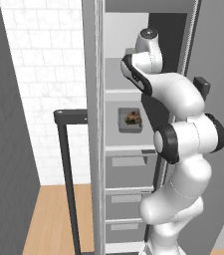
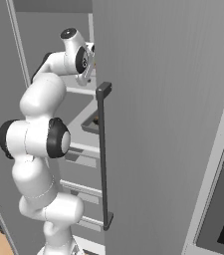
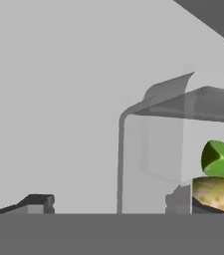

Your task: Take the meat container that has the steak and place it on the second highest rack of the freezer. Then take the vegetable container that has the lemon wedge and cucumber and place it on the highest rack of the freezer.

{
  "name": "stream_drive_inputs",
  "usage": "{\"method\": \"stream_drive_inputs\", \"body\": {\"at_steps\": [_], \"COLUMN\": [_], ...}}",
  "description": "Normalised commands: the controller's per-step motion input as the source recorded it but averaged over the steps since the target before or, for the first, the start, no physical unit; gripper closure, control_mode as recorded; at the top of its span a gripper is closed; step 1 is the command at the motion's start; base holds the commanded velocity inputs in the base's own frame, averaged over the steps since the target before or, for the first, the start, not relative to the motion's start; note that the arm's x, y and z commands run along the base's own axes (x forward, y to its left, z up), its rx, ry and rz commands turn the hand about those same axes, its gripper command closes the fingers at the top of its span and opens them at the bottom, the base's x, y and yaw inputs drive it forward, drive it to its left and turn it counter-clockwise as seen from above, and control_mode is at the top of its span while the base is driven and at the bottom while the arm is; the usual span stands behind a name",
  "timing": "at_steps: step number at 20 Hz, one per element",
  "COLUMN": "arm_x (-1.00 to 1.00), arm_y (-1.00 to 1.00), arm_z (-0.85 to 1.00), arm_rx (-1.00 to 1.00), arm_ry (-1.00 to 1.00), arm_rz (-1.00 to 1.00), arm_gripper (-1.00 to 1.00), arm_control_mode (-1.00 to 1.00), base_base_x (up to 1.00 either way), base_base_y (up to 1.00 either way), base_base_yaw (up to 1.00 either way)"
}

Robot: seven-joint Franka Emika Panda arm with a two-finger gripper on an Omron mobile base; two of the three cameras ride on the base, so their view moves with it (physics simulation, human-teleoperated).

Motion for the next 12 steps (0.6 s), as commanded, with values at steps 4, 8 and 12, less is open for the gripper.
{"method": "stream_drive_inputs", "body": {"at_steps": [4,8,12], "arm_x": [-0.68,-0.77,-0.05], "arm_y": [-0.03,-0.08,0.00], "arm_z": [0.00,0.01,0.00], "arm_rx": [0.00,0.03,0.00], "arm_ry": [-0.03,-0.13,-0.01], "arm_rz": [0.00,0.00,-0.02], "arm_gripper": [-1.00,-1.00,-1.00], "arm_control_mode": [-1.00,-1.00,-1.00], "base_base_x": [0.00,0.00,0.00], "base_base_y": [0.00,0.00,0.00], "base_base_yaw": [0.00,0.00,0.00]}}
